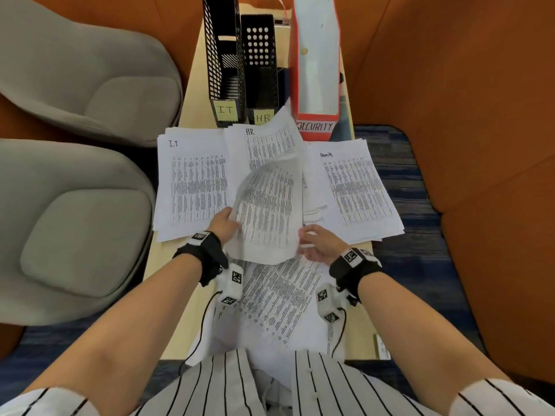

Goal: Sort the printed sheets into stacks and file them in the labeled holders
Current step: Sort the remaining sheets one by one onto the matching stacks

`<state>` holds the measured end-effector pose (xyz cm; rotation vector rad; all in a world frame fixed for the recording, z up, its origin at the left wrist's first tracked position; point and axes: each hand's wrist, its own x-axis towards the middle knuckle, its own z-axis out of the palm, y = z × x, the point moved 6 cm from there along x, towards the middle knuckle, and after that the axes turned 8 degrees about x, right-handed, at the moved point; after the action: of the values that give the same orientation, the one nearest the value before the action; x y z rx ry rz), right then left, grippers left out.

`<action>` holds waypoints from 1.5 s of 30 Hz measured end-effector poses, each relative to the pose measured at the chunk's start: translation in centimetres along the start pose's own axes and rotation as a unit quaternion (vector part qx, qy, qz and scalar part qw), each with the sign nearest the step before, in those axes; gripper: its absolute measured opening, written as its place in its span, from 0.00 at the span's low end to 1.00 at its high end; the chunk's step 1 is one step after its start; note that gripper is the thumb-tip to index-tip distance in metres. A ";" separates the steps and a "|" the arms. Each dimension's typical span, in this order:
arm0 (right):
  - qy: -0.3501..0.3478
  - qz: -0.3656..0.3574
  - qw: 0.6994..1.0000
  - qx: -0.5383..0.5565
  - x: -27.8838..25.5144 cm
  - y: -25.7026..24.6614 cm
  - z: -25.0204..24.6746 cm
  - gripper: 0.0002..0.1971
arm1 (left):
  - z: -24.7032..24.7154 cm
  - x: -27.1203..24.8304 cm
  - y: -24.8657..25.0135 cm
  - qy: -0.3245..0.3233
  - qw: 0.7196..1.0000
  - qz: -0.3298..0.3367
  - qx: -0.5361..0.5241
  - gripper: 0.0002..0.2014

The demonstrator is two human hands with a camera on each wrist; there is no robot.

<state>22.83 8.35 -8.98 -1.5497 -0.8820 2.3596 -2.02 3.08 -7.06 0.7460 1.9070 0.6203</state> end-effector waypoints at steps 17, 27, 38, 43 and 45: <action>0.132 0.036 0.967 -0.215 1.6 -1.8 -0.7 0.22 | -0.6 0.1 -0.8 0.152 0.984 0.067 0.063 0.17; 0.231 -0.111 0.963 -0.085 2.5 -11.0 -1.1 0.18 | 2.7 0.4 0.0 -0.050 0.968 -0.024 0.244 0.14; 0.168 -0.028 0.908 -0.382 2.8 -3.5 -1.2 0.36 | 8.5 -3.3 -4.5 -0.156 0.953 0.029 0.259 0.08; 0.186 -0.173 0.908 -0.332 0.8 -1.4 -0.7 0.19 | 7.9 -4.4 -4.9 -0.179 0.984 -0.018 -0.010 0.06; 0.175 -0.190 0.932 -0.255 0.6 -0.5 -0.5 0.17 | 7.4 -4.8 -4.6 -0.166 0.984 -0.024 -0.064 0.13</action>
<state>22.94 9.23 -9.29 -1.6962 -1.6104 1.5935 5.31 -2.77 -10.42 0.6734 1.5591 0.5462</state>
